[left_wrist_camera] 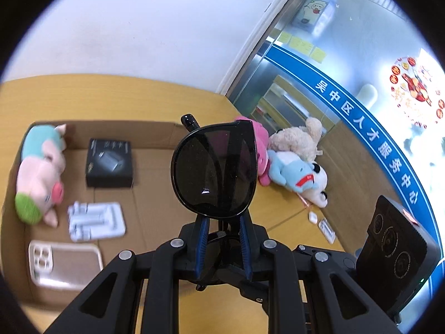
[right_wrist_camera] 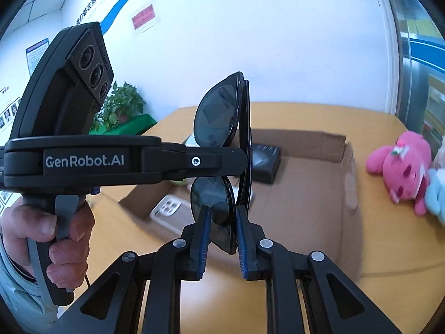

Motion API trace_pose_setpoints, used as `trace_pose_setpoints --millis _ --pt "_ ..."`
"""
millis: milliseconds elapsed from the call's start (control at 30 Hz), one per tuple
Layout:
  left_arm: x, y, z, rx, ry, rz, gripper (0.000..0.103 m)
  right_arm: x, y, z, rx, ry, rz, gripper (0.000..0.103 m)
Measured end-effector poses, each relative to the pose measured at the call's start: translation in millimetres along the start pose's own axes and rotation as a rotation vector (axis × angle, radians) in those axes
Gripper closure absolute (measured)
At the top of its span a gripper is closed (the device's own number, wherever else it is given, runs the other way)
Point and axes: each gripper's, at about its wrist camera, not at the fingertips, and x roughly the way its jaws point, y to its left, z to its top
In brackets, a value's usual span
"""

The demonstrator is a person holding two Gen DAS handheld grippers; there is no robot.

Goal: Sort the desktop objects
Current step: 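Lift the sunglasses with the left tool and carry them into the box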

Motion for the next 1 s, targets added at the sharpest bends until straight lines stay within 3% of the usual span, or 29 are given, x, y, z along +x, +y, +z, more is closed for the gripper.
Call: trace_pose_setpoints --millis 233,367,633,800,1000 --pt "58.3 30.1 46.8 -0.066 0.066 -0.015 0.083 46.7 -53.1 51.8 0.040 0.096 0.003 0.089" --pt "106.0 60.1 59.6 -0.143 0.137 -0.036 0.083 86.3 -83.8 64.5 0.070 0.181 -0.020 0.089" --pt "205.1 117.8 50.1 -0.320 0.311 -0.045 0.083 174.1 -134.1 53.1 0.186 0.401 -0.066 0.089" --pt "243.6 132.5 37.0 -0.375 0.403 -0.045 0.082 213.0 -158.1 36.4 0.263 0.532 -0.109 0.089" --pt "257.5 134.2 38.5 -0.395 0.430 -0.052 0.081 220.8 -161.3 36.2 0.276 0.569 -0.137 0.088"
